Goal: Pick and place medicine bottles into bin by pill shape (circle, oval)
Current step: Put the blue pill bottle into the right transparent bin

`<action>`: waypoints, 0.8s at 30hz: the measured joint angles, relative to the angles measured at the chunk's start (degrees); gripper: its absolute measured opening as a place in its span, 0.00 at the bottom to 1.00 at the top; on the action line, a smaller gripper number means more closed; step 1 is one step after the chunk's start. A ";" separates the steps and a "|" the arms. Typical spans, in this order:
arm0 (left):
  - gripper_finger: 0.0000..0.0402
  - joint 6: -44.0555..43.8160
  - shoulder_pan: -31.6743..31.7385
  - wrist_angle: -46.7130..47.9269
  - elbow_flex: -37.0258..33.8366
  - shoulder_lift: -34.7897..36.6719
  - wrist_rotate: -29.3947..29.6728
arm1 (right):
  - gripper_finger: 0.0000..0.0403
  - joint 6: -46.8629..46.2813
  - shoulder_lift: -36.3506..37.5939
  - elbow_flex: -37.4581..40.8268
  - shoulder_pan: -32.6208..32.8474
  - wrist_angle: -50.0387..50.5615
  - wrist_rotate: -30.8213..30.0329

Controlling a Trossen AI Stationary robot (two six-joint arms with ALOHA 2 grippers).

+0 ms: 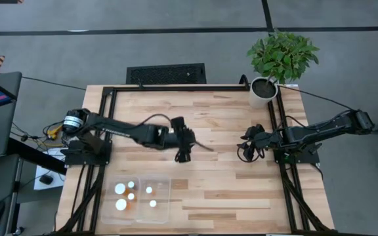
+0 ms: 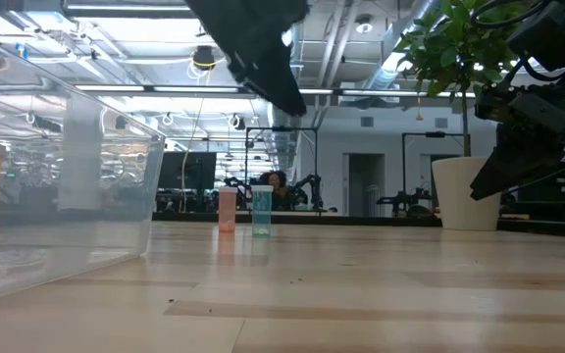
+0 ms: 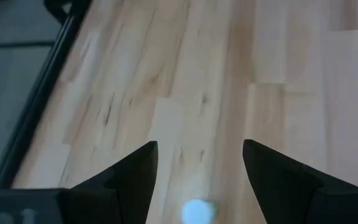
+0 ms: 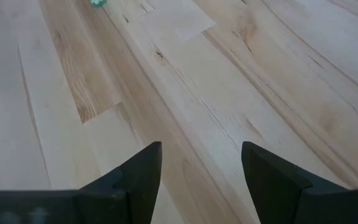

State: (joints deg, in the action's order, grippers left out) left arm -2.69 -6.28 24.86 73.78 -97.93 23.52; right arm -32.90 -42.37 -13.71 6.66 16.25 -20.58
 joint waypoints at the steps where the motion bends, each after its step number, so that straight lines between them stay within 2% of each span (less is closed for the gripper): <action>1: 0.57 -0.33 0.92 0.01 0.00 -0.42 -0.87 | 0.58 0.17 0.00 -0.01 0.00 0.00 0.00; 5: 0.57 -2.37 2.56 1.35 0.05 -2.01 -3.06 | 0.58 0.41 0.00 0.00 0.00 0.00 -0.09; 13: 0.57 -2.57 2.02 3.84 -0.07 -7.02 -5.75 | 0.58 1.38 0.00 -0.01 0.00 0.22 -0.13; 24: 0.57 -2.55 2.09 6.43 -0.07 -9.00 -5.29 | 0.58 1.39 0.00 -0.01 0.02 0.21 -0.15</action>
State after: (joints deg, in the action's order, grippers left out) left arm -5.23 -4.19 31.29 73.71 -106.94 18.24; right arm -31.51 -42.37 -13.72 6.68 16.46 -20.73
